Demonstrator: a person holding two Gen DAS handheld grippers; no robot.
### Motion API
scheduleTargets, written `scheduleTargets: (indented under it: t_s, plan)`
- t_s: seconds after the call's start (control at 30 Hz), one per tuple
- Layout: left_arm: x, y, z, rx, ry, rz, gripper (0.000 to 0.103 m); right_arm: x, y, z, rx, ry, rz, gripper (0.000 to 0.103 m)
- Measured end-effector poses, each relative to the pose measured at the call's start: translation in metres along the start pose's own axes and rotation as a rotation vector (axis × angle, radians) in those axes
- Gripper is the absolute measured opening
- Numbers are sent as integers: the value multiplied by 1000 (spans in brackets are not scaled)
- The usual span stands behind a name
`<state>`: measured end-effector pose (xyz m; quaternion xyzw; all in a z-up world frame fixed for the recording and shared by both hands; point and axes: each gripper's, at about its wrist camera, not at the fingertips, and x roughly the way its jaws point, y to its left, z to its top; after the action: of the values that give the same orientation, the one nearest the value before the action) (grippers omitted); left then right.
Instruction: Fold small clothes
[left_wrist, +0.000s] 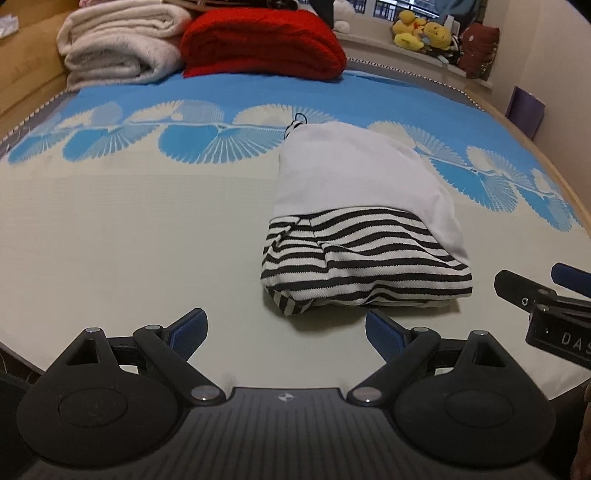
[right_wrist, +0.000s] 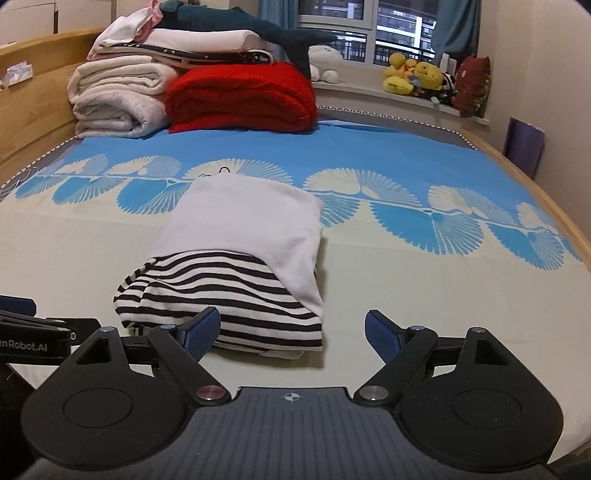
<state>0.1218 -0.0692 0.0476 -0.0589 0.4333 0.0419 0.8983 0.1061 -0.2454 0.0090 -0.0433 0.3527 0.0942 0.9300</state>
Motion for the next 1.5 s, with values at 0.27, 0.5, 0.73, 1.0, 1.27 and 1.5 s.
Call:
scheduleTargets:
  t_s: [0.27, 0.5, 0.73, 1.0, 1.27, 1.5]
  plan:
    - [5, -9, -2, 4, 14, -4, 95, 2, -1, -1, -6, 10, 16, 86]
    - [6, -14, -3, 19, 16, -8, 95, 5, -2, -2, 15, 30, 35, 86]
    - [8, -13, -3, 18, 22, -7, 95, 5, 6, -2, -27, 29, 53, 86]
    - [9, -15, -3, 25, 26, -8, 95, 6, 12, -1, -59, 28, 64, 86]
    - [10, -13, -3, 20, 27, -9, 95, 6, 18, -3, -93, 30, 70, 86]
    - [10, -13, -2, 18, 30, -13, 95, 7, 20, -3, -95, 34, 66, 86]
